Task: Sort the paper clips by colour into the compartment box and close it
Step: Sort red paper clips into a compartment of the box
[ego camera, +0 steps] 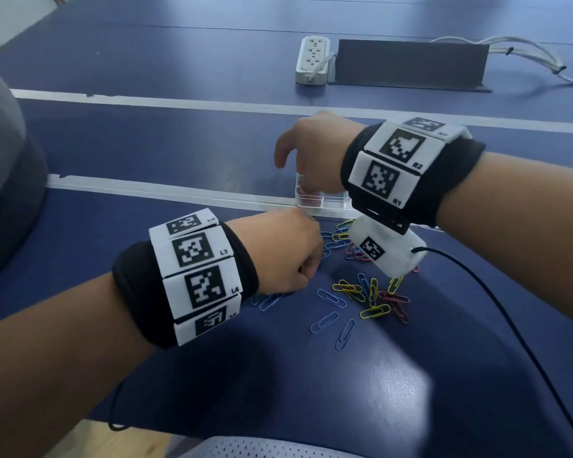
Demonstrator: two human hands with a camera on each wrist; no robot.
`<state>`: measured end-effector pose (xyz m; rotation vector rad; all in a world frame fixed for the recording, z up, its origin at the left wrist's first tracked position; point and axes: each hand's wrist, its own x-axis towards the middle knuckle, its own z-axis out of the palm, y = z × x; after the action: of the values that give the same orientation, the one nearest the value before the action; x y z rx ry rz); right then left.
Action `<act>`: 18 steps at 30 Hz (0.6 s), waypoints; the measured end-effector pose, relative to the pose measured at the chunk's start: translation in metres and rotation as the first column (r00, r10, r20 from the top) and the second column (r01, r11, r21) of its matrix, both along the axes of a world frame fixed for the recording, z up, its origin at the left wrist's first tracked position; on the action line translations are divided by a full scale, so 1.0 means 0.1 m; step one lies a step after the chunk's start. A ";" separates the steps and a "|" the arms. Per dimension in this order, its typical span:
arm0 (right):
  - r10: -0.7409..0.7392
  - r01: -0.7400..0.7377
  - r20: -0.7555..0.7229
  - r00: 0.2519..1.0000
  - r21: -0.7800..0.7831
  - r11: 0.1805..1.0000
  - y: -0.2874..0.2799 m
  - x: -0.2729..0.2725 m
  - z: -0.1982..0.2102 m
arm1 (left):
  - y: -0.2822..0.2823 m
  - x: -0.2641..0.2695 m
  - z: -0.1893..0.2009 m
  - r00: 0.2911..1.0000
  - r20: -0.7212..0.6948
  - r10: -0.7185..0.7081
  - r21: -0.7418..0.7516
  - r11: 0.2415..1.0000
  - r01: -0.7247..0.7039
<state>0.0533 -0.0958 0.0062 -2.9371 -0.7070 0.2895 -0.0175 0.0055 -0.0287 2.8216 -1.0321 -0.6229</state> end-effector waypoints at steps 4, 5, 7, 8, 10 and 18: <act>0.012 -0.013 0.028 1.000 0.050 0.999 -0.04 -0.03 0.02 | -0.01 -0.02 0.00 1.000 -0.002 -0.022 0.035 0.999 0.022; 0.009 -0.011 0.036 0.999 0.068 0.998 -0.06 -0.04 0.02 | -0.02 -0.02 -0.01 1.000 0.001 -0.023 0.046 0.999 0.023; -0.001 -0.004 0.048 0.999 0.100 0.995 -0.10 -0.06 0.01 | -0.04 -0.03 -0.01 1.000 0.002 -0.019 0.060 0.998 0.019; -0.008 0.002 0.047 0.999 0.111 0.994 -0.13 -0.07 -0.01 | -0.05 -0.03 -0.01 1.000 -0.002 -0.021 0.067 0.998 0.021; -0.025 0.022 0.022 0.999 0.127 0.992 -0.19 -0.12 -0.05 | -0.05 -0.02 -0.02 1.000 -0.009 -0.028 0.076 0.997 0.029; -0.062 0.061 0.003 0.998 0.177 0.982 -0.42 -0.27 -0.11 | 0.03 0.14 0.17 0.997 -0.015 0.075 -0.103 0.992 -0.076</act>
<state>0.0261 -0.1381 -0.0047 -2.7870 -0.6074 0.1979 -0.0032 0.0082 -0.0120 2.7495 -0.9229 -0.5600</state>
